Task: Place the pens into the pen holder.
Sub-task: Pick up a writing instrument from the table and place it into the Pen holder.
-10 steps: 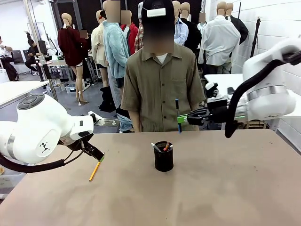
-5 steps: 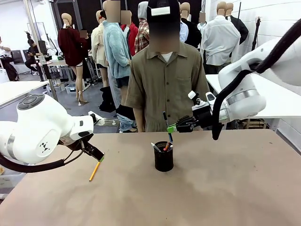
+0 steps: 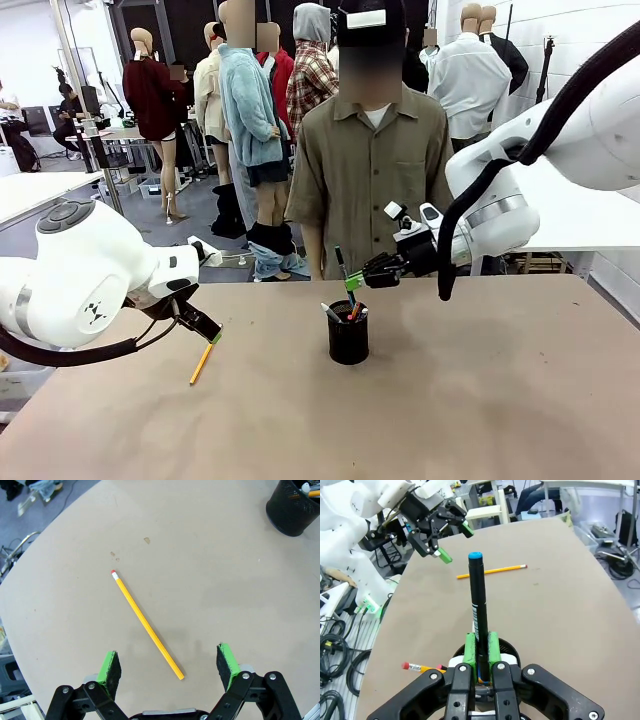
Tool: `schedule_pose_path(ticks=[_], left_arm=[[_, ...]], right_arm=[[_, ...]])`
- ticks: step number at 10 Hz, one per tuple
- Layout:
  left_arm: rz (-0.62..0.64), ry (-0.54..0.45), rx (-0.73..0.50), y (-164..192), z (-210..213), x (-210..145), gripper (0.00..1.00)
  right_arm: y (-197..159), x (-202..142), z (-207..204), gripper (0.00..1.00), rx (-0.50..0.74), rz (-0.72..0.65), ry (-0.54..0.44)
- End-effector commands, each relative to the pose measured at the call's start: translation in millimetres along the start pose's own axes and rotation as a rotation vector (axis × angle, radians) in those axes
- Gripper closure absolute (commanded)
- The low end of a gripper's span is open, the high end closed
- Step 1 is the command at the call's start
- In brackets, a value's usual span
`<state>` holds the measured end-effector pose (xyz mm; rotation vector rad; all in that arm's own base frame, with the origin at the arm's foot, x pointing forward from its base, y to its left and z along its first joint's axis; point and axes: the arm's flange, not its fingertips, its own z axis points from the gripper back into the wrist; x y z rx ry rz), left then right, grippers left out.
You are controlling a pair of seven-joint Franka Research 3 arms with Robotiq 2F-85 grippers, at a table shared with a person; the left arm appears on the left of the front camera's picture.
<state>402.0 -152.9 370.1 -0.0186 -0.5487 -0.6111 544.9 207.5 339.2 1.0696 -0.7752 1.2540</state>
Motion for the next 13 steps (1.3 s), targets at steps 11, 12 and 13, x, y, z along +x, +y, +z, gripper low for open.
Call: schedule_pose_path(ticks=[11, 12, 13], left_arm=[[0.005, -0.002, 0.0, 2.0, 0.9, -0.4, 0.0], [0.005, -0.002, 0.0, 2.0, 0.9, -0.4, 0.0], [0.005, -0.002, 0.0, 2.0, 0.9, -0.4, 0.0]], right_arm=[[2.4, -11.4, 15.4, 0.45, -0.011, 0.021, 0.038], [7.4, -10.1, 35.1, 0.45, -0.058, 0.031, 0.004], [12.0, -10.2, 60.0, 0.45, -0.098, 0.032, -0.019]])
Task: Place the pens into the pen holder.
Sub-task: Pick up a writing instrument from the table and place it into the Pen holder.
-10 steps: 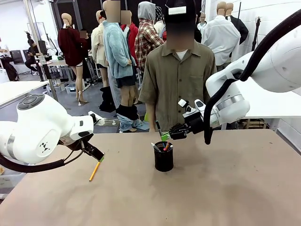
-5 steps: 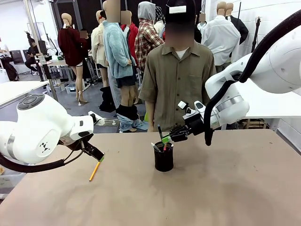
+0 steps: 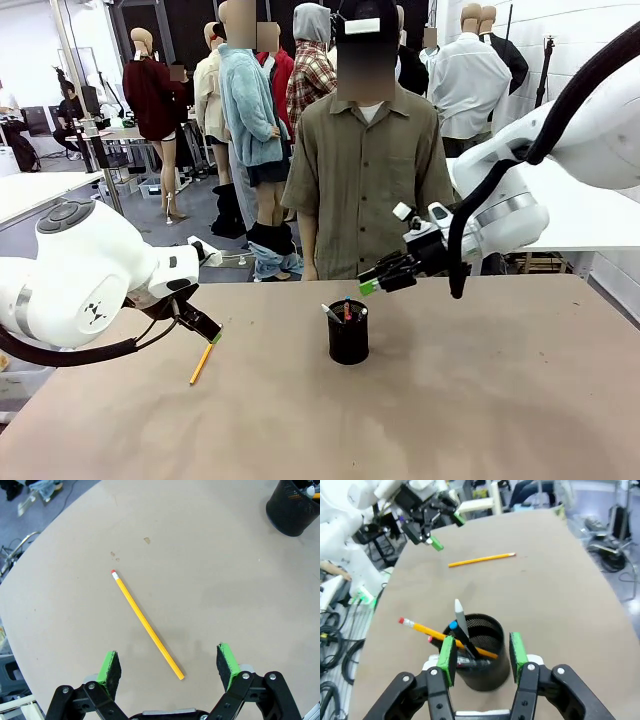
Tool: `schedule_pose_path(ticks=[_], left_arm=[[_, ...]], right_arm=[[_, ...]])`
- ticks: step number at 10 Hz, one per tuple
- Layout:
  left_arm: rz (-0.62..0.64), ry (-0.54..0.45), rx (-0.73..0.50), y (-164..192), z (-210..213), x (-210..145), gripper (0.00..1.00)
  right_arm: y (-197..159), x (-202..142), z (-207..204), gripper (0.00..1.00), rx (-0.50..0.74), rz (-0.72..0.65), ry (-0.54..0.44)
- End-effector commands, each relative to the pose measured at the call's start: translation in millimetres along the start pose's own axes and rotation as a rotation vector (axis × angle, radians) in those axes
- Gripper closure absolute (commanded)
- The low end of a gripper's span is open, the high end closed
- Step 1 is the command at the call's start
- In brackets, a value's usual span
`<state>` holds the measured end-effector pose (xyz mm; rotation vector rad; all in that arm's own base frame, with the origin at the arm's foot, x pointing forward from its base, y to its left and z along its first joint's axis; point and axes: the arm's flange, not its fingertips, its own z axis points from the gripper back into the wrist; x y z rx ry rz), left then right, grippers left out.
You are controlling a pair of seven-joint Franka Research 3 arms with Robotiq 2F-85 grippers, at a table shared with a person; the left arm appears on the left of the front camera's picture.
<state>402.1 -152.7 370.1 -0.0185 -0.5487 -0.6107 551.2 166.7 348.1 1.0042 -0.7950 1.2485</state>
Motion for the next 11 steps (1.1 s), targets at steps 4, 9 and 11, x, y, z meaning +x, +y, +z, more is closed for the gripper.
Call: schedule_pose_path(ticks=[4, 9, 11], left_arm=[[0.005, -0.002, -0.001, 1.8, 0.9, -0.3, 0.0], [0.005, -0.002, -0.001, 1.8, 0.9, -0.3, 0.0], [0.005, -0.002, -0.001, 1.8, 0.9, -0.3, 0.0]], right_arm=[[32.9, -9.2, 114.8, 0.45, -0.337, -0.195, 0.123], [75.3, 0.0, 156.7, 0.45, -0.488, -0.532, 0.375], [91.9, 12.4, 161.9, 0.32, -0.599, -0.587, 0.506]])
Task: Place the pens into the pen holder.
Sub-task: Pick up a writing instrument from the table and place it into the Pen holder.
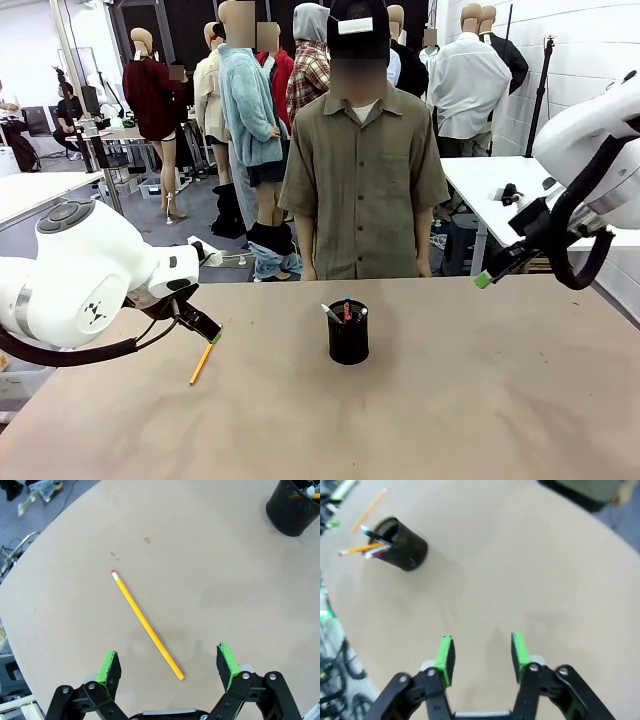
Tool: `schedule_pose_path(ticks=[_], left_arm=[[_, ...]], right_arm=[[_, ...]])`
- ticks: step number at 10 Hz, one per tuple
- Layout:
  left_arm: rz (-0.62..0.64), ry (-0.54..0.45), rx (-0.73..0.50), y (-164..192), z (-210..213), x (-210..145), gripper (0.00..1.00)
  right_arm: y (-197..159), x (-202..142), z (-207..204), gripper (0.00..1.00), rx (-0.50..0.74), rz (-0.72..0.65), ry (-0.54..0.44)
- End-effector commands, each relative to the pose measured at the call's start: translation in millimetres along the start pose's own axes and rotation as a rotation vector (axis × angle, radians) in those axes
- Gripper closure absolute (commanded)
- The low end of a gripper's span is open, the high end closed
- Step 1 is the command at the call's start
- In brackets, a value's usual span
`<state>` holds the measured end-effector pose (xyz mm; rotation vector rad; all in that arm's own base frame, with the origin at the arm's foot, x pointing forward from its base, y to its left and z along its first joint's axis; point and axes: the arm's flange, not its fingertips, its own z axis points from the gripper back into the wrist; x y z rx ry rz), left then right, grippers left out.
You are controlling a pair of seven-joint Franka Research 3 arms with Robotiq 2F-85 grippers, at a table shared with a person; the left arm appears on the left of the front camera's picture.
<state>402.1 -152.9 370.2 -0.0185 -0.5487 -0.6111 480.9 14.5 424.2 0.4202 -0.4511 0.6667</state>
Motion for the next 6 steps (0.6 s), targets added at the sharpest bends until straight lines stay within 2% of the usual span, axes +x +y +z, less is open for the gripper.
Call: schedule_pose_path(ticks=[1, 2, 4, 6], left_arm=[[0.005, -0.002, 0.0, 2.0, 0.9, -0.4, 0.0], [0.005, -0.002, 0.0, 2.0, 0.9, -0.4, 0.0], [0.005, -0.002, 0.0, 2.0, 0.9, -0.4, 0.0], [0.005, -0.002, 0.0, 2.0, 0.9, -0.4, 0.0]], right_arm=[[24.8, 3.6, 12.9, 0.12, -0.117, -0.043, 0.136], [32.0, 3.8, 15.4, 0.0, -0.182, -0.058, 0.178], [40.9, 4.8, 11.2, 0.0, -0.285, -0.105, 0.227], [42.5, 6.7, 5.5, 0.0, -0.311, -0.108, 0.25]])
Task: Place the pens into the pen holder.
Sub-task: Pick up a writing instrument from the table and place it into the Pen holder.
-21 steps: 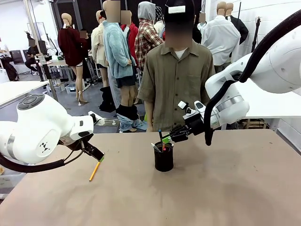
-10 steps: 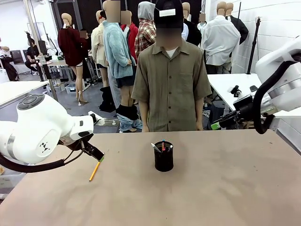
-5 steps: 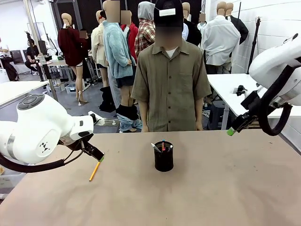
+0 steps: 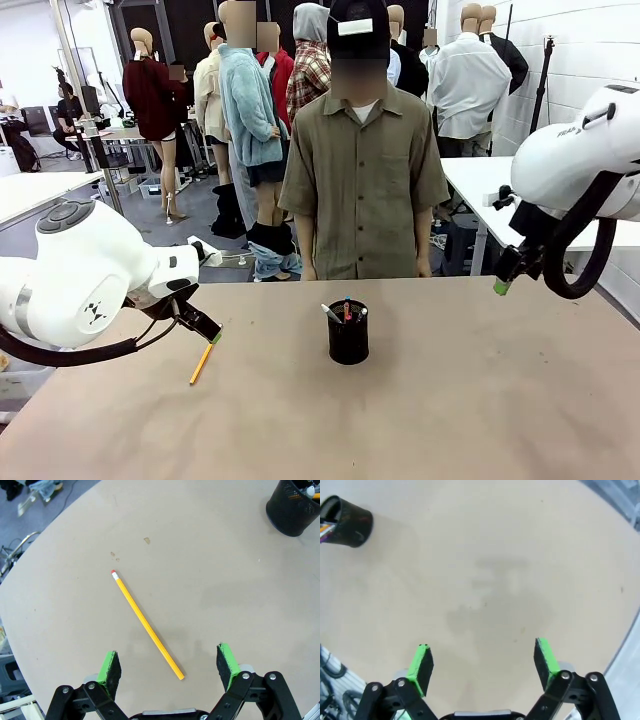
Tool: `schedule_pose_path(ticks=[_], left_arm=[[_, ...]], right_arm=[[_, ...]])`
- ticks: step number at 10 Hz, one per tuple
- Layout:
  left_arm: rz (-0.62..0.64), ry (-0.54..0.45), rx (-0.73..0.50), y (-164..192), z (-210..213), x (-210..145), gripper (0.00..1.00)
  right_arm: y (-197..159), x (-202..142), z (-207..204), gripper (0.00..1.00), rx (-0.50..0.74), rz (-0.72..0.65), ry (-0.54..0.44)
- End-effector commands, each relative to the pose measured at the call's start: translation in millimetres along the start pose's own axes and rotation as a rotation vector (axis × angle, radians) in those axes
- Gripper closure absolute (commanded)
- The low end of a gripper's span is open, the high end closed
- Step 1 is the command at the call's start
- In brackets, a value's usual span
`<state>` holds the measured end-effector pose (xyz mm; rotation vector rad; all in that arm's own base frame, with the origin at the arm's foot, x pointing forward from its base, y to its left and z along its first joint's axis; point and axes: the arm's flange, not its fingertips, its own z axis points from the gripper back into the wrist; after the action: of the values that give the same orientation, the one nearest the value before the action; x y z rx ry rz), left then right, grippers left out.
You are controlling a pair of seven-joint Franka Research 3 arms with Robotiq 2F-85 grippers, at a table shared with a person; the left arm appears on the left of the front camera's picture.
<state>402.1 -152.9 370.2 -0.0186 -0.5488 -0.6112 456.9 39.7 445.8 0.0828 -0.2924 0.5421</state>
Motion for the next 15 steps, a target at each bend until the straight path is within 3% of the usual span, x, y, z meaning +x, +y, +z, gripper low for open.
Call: schedule_pose_path(ticks=[1, 6, 7, 9, 15], left_arm=[[0.005, -0.002, 0.0, 2.0, 0.9, -0.5, 0.0], [0.0, 0.0, 0.0, 0.0, 0.0, 0.0, 0.0], [0.045, 0.106, 0.022, 9.0, -8.5, 7.7, 0.0], [0.091, 0.224, -0.013, 28.3, -32.0, 29.9, 0.0], [0.187, 0.346, -0.085, 39.5, -86.6, 47.7, 0.0]], right_arm=[[-4.7, -1.7, 2.2, 0.0, 0.018, 0.008, -0.02], [-4.7, -1.7, 2.2, 0.0, 0.018, 0.008, -0.02], [-4.7, -1.7, 2.2, 0.0, 0.018, 0.008, -0.02], [-4.7, -1.7, 2.2, 0.0, 0.018, 0.008, -0.02], [-4.7, -1.7, 2.2, 0.0, 0.018, 0.008, -0.02]])
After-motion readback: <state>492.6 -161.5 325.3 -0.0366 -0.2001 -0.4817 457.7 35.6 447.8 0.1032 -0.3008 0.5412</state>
